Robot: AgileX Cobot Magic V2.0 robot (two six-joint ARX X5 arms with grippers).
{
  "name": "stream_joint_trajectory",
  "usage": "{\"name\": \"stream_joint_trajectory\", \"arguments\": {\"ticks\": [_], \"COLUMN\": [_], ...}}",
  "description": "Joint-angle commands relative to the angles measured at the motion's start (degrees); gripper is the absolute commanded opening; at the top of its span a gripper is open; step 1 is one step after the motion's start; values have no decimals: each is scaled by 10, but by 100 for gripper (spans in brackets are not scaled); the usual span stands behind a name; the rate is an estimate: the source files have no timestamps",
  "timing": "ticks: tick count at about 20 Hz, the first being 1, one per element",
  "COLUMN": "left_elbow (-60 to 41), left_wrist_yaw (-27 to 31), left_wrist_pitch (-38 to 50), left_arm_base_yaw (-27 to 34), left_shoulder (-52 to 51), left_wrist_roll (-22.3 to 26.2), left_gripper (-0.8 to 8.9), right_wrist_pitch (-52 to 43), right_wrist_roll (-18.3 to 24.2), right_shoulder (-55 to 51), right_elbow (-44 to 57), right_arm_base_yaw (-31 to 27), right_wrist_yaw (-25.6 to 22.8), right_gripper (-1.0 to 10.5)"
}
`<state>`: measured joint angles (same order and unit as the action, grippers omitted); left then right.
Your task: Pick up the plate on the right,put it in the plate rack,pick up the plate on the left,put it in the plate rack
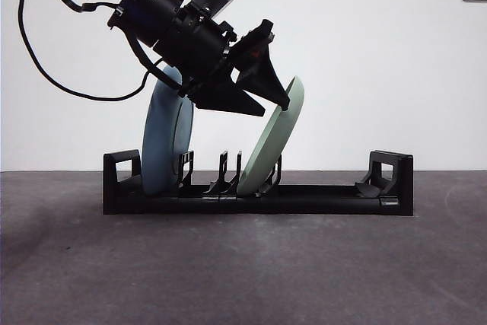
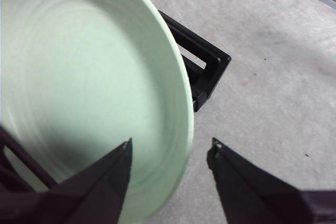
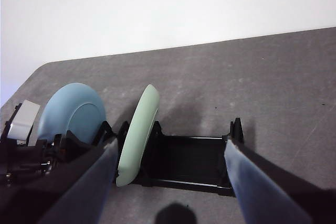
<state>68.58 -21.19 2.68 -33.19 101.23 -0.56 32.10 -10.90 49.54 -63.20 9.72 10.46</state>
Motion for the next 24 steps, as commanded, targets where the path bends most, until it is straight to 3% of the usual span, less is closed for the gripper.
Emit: {"name": "stream_joint_trajectory", "arguments": {"ticks": [1, 4, 6, 9, 12, 19, 24], "left_elbow": [2, 2, 2, 2, 2, 1, -63], "left_wrist_yaw": [-23, -39, -39, -13, 43, 230, 242], "left_wrist_pitch": [-2, -15, -30, -61, -121, -301, -356], "left_arm_base_yaw": [-12, -31, -44, -61, -71, -65, -7], "left_shoulder": [-17, -53, -87, -143, -206, -348, -483], "left_wrist_roll": [8, 10, 20, 26, 45, 134, 133], "left_gripper": [298, 237, -19, -8, -8, -8, -8], "right_wrist_pitch": [0, 10, 23, 45, 67, 88, 59], "right_wrist_roll": [4, 7, 16, 29, 40, 73, 73], "right_shoulder": [1, 1, 1, 1, 1, -15, -107], "right_elbow": [0, 0, 0, 0, 0, 7, 86], "right_arm_base_yaw": [0, 1, 1, 1, 1, 3, 21], "right_wrist_yaw": [0, 0, 0, 0, -1, -6, -65], "right_gripper": [343, 329, 197, -24, -12, -12, -12]}}
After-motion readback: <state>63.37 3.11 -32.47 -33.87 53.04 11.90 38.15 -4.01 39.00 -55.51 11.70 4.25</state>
